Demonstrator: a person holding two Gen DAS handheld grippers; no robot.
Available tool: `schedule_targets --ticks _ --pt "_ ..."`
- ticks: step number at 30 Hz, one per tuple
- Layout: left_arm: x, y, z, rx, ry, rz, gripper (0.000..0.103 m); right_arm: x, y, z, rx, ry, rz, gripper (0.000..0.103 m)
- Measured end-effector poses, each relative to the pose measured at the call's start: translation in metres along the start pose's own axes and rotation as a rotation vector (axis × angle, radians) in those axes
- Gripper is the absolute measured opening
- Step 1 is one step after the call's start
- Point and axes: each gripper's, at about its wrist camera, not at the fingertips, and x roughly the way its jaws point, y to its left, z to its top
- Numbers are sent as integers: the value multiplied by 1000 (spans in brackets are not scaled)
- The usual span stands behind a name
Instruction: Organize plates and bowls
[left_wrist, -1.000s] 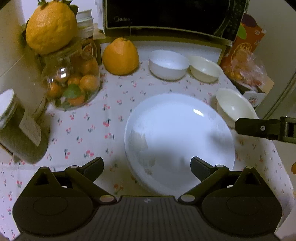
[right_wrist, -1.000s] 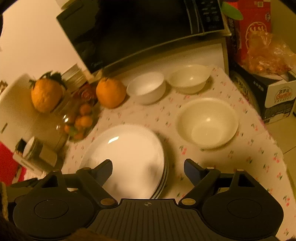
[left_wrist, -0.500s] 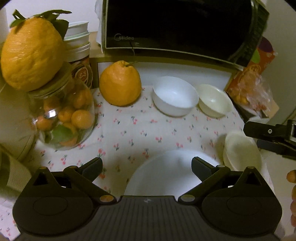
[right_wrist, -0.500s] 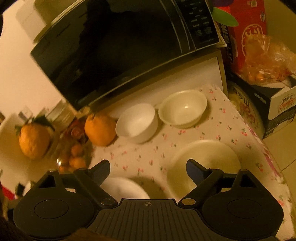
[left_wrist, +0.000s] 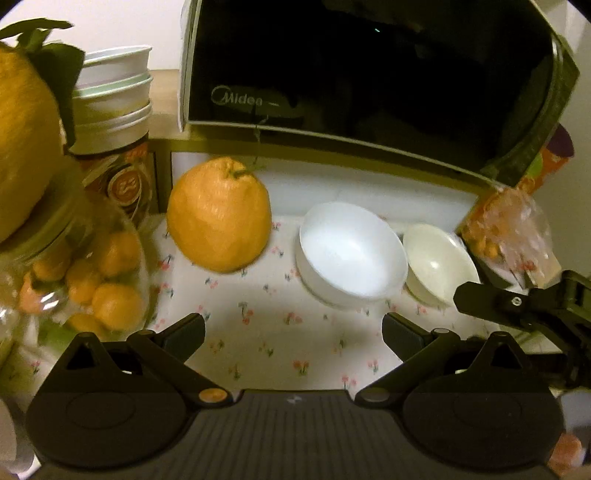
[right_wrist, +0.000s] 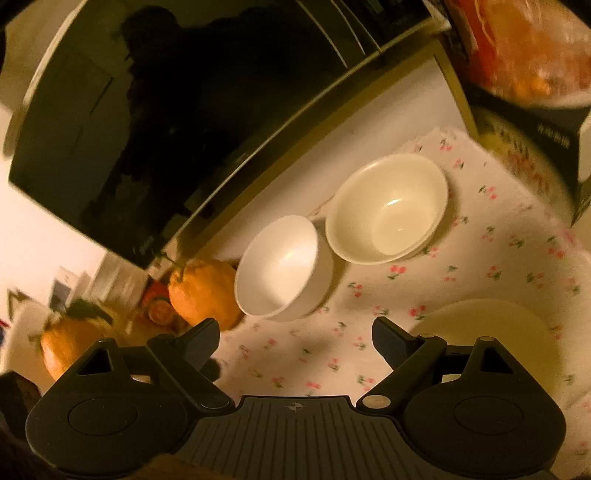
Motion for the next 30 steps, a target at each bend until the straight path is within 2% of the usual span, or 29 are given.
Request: schedule_targets --ticks 6,13,20,23,30 --pt "17 6 13 -88 -7 -12 98 15 -11 12 117 1 19 91" --pt "33 7 16 -150 -25 -60 78 29 -26 18 229 0 40 91" --pt "45 1 15 -143 -58 -62 62 43 -23 20 224 -12 5 91" --pt "50 1 17 -146 -65 -60 54 46 -21 21 215 -19 -12 84" --pt "57 3 18 -139 -82 -59 42 50 -15 21 197 -50 -44 54"
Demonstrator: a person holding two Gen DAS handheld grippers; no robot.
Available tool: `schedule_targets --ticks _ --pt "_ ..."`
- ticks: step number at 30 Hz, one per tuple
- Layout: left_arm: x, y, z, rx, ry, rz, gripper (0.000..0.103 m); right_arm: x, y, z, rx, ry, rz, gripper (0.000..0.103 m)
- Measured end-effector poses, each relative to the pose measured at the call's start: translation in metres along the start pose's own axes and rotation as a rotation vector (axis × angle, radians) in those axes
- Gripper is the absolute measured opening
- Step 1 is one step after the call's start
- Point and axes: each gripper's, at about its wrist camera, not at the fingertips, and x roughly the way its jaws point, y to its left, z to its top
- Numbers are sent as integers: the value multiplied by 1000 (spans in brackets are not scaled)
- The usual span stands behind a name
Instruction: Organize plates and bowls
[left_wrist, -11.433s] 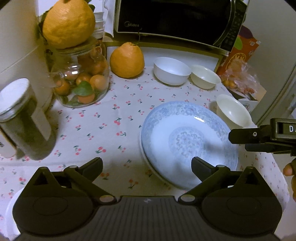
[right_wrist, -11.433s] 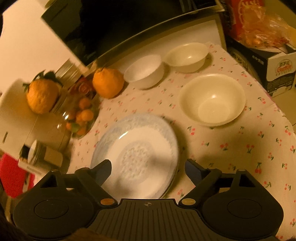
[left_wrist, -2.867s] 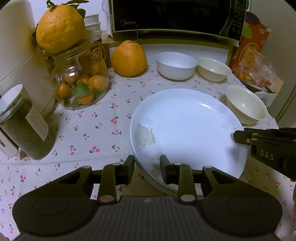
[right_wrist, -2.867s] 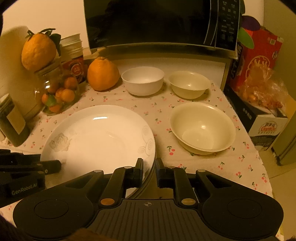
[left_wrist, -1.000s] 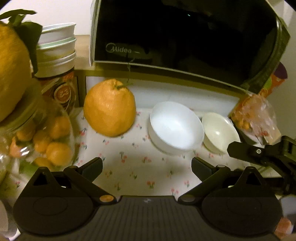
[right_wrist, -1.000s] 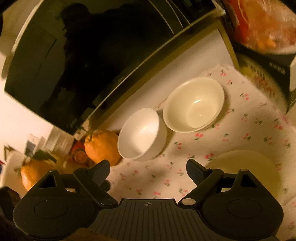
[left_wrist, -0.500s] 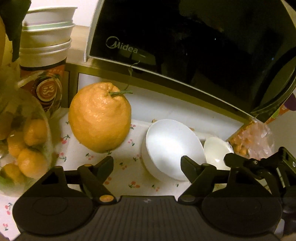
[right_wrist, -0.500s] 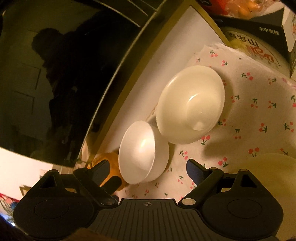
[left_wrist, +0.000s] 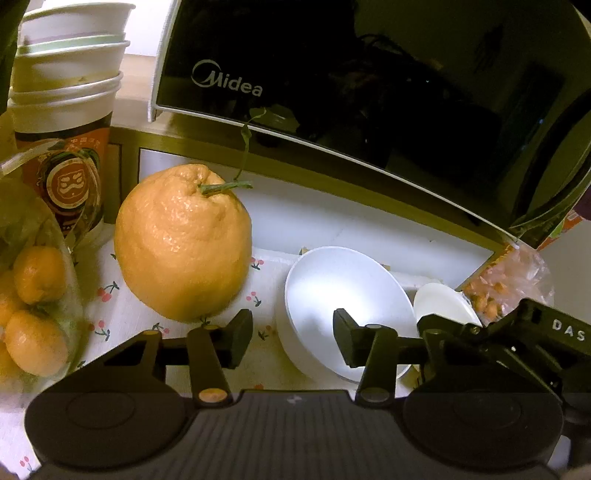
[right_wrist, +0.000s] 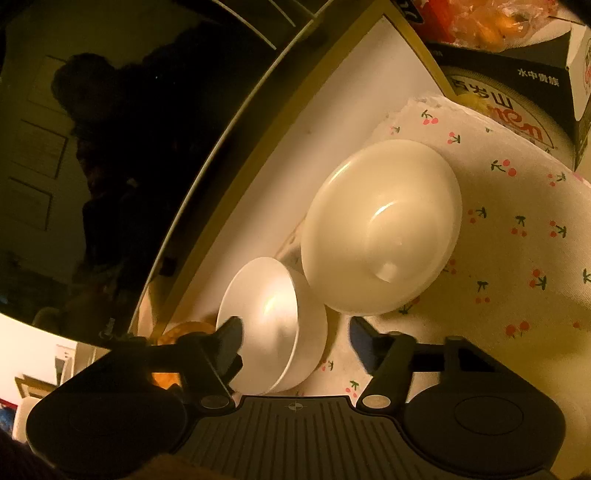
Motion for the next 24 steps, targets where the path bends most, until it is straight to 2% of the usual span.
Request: schedule_targets --ticks 4,9,11,21,24 --pt "4 2 0 6 2 -2 38 3 2 -3 -18 -5 3 37" --pt "8 2 0 18 5 3 29 9 1 -3 -23 -1 7 26" --pt "9 2 0 22 2 3 26 12 0 -3 -17 1 13 26" --pt "20 6 1 32 4 3 25 22 -4 -2 -13 -4 8 26" --pt "22 4 -1 47 9 3 23 24 -5 -4 -15 -2 -2 21"
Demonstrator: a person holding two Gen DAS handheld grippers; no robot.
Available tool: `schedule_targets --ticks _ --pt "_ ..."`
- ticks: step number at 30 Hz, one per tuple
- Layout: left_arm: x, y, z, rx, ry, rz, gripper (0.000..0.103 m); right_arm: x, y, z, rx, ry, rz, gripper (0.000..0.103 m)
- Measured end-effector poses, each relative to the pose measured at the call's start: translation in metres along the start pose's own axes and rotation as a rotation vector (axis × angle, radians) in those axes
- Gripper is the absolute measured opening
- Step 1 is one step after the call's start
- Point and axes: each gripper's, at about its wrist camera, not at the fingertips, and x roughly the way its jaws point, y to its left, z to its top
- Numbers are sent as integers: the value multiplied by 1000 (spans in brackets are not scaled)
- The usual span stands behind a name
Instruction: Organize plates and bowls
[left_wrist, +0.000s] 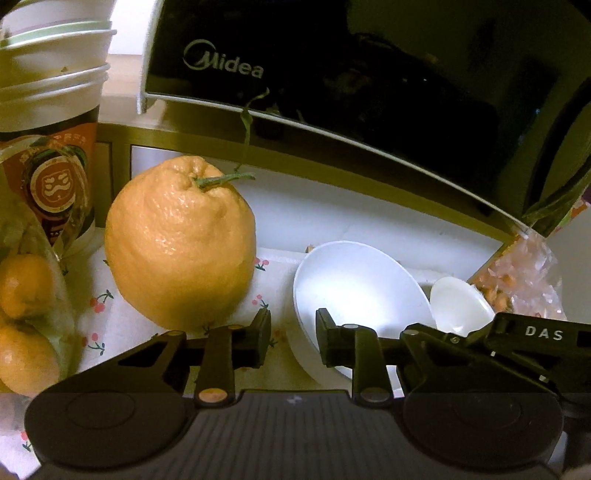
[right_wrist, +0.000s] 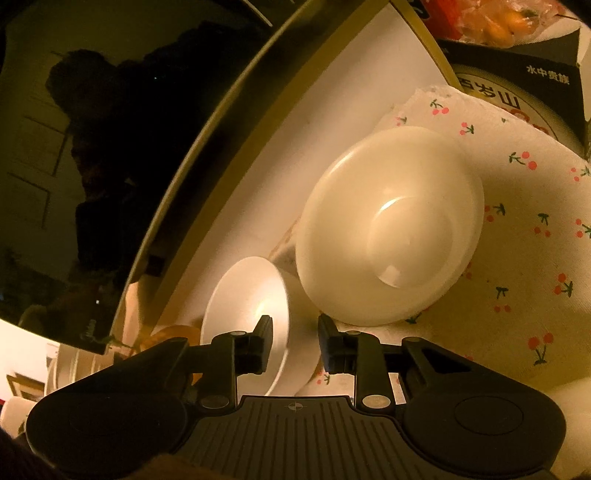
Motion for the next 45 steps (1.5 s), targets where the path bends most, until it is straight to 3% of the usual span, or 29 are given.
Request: schedule_targets --ticks 2,16,31,45 --pt "0 -2 -1 15 0 -6 17 -1 0 -2 -8 -6 -1 19" --pt "-30 -18 -2 54 -15 1 17 -35 16 -10 -32 -29 -7 19" --pt "-88 -39 -2 61 -34 -22 17 -109 42 -22 -71 -68 -14 19" --pt "-140 -49 -34 46 -29 -62 17 -173 38 -48 -76 -80 -3 19"
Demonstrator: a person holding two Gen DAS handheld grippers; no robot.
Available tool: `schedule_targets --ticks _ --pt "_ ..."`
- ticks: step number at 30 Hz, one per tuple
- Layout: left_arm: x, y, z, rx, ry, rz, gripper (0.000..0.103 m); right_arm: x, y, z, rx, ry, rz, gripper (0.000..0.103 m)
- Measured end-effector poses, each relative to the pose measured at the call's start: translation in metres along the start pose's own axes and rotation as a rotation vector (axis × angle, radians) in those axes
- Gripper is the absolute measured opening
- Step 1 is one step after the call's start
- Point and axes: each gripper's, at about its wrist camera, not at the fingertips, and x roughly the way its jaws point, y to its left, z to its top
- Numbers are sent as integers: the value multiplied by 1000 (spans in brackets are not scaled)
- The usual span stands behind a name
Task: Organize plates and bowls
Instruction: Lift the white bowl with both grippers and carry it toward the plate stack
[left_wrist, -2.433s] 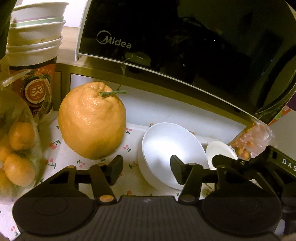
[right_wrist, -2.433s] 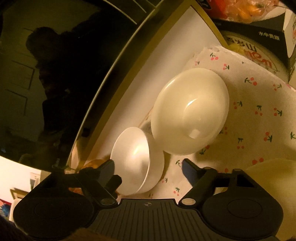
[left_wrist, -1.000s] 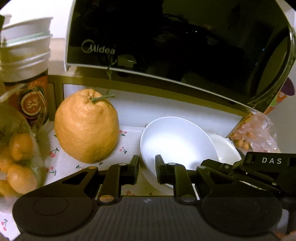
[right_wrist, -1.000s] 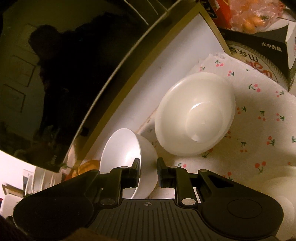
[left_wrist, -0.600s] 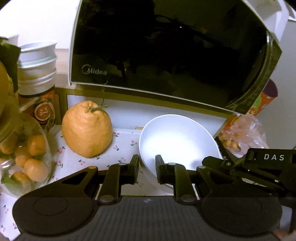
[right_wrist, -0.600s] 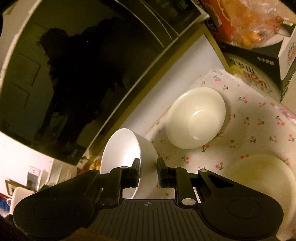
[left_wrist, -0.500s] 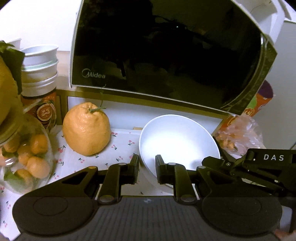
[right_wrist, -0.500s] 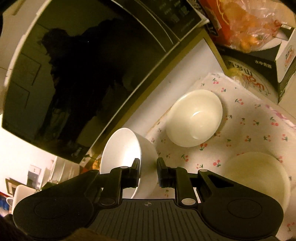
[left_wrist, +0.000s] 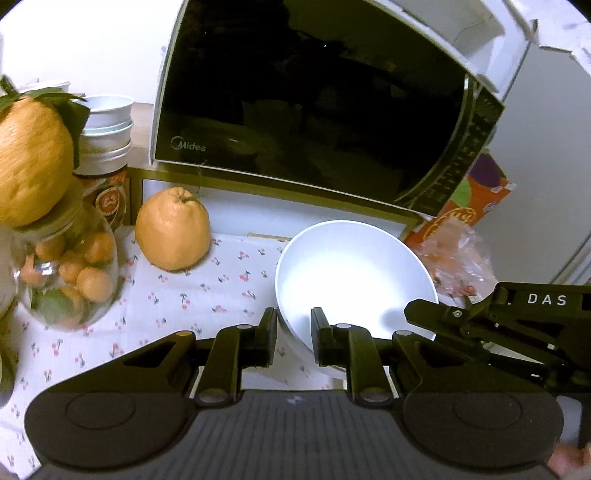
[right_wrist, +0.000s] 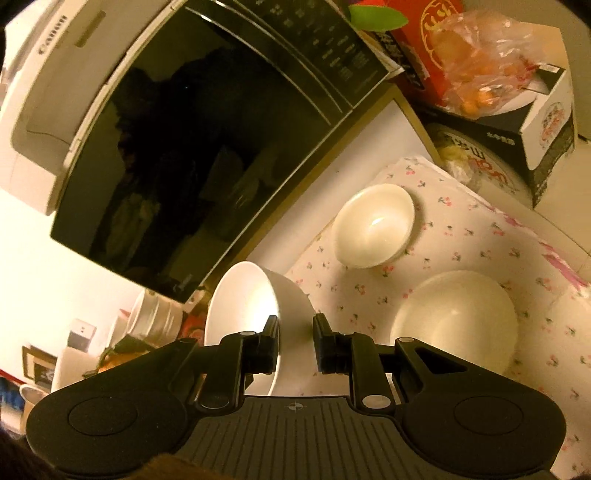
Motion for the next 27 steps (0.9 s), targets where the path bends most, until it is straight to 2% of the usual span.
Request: schedule_targets --ticks 11,22,27 --pt "-39 -3 -43 -50 16 -42 17 -47 -22 -31 1 23 0 19" --pt "-46 3 -86 -95 55 -89 18 -65 -49 -55 -6 45 -39 20" --pt "-43 -5 -98 -61 78 -94 18 -71 -71 -62 35 48 -44 20"
